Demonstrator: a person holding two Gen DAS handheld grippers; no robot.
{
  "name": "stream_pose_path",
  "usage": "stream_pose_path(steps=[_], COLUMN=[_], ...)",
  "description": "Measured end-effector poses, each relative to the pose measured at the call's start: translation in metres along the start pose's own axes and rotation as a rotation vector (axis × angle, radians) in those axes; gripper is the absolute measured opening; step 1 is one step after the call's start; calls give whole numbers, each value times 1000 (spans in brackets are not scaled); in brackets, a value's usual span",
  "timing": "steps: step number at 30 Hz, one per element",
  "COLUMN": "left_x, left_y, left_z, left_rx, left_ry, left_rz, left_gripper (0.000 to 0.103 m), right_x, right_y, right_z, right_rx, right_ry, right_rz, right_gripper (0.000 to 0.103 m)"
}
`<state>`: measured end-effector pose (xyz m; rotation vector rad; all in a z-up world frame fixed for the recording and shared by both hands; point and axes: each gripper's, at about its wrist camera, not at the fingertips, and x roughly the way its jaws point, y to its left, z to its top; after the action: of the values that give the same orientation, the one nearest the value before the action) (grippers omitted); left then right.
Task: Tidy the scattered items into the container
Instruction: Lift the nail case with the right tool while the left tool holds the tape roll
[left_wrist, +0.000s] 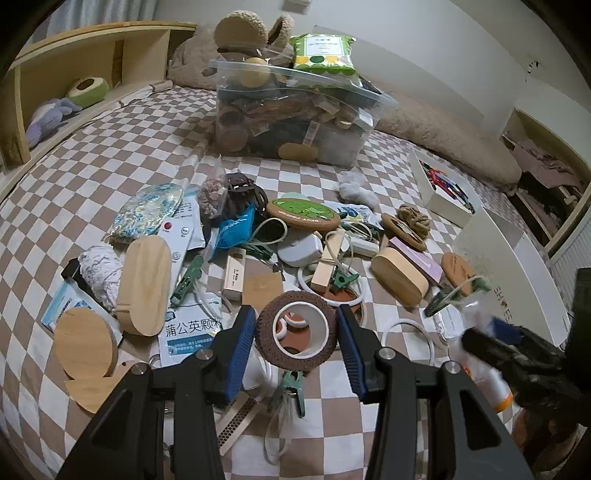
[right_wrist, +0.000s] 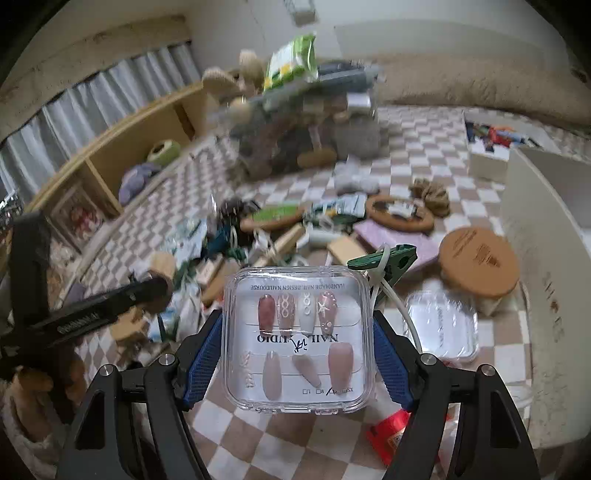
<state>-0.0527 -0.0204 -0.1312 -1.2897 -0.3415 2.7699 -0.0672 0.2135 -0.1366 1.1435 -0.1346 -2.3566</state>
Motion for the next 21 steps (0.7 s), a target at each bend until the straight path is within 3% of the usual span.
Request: stream_pose_path(steps=[11, 15, 21], left_x=[0, 1, 0], left_y=[0, 1, 2], left_z=[-3, -4, -4], left_rx=[5, 3, 3], left_ry=[8, 14, 15], left_rz=[-13, -18, -20], left_gripper=[45, 45, 45], right_x=[43, 46, 40], right_y=[4, 8, 12], right_z=[-21, -29, -36], right_rx=[-57, -83, -123], right_ry=[200, 236, 273], right_rz=[-1, 17, 48], right_gripper=[77, 92, 93])
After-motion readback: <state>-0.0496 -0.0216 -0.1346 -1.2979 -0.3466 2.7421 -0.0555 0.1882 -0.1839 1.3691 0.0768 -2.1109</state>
